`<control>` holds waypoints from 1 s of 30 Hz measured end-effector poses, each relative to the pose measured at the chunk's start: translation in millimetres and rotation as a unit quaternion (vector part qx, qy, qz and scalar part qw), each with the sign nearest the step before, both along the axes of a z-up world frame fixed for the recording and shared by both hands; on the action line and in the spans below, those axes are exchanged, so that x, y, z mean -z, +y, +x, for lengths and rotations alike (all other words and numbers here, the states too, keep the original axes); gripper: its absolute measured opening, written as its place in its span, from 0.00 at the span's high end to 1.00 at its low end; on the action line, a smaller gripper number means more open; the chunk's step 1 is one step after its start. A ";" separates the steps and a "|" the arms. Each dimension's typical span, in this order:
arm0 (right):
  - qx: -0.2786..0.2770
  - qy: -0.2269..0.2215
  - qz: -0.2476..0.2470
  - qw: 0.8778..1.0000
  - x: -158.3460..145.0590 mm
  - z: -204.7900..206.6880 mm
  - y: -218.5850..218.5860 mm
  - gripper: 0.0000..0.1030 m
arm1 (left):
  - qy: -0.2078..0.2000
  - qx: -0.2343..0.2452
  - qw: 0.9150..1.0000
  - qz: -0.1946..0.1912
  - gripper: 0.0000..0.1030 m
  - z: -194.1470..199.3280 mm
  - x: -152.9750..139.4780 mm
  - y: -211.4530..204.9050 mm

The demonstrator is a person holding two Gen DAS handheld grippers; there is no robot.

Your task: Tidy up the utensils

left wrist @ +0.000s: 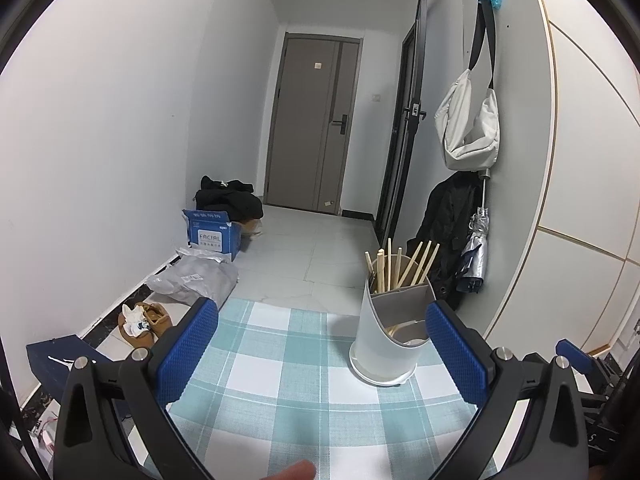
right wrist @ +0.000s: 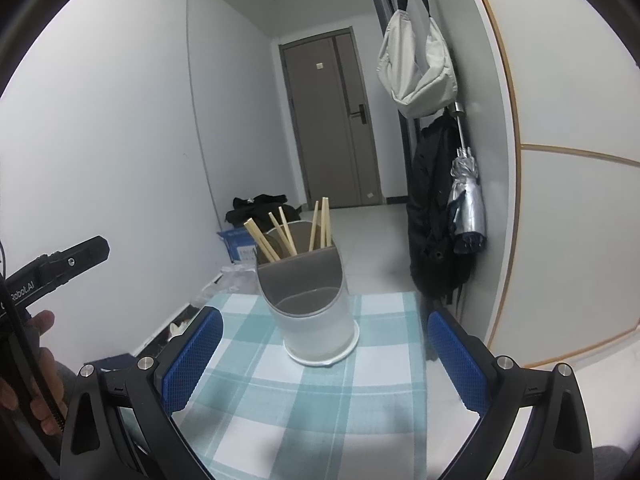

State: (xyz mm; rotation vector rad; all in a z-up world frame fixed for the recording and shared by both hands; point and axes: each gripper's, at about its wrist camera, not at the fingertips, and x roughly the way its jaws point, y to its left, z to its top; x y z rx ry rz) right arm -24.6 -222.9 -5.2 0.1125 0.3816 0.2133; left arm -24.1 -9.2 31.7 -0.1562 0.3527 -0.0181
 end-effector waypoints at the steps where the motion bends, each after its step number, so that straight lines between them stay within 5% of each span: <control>1: 0.000 0.000 0.000 1.000 0.2 0.2 -0.2 0.00 | 0.001 -0.002 1.000 0.002 0.01 0.5 0.5 -0.1; 30: 0.001 0.000 0.005 1.000 1.9 -0.3 -1.2 0.00 | 0.012 -0.015 1.000 -0.004 0.01 6.5 4.5 -0.2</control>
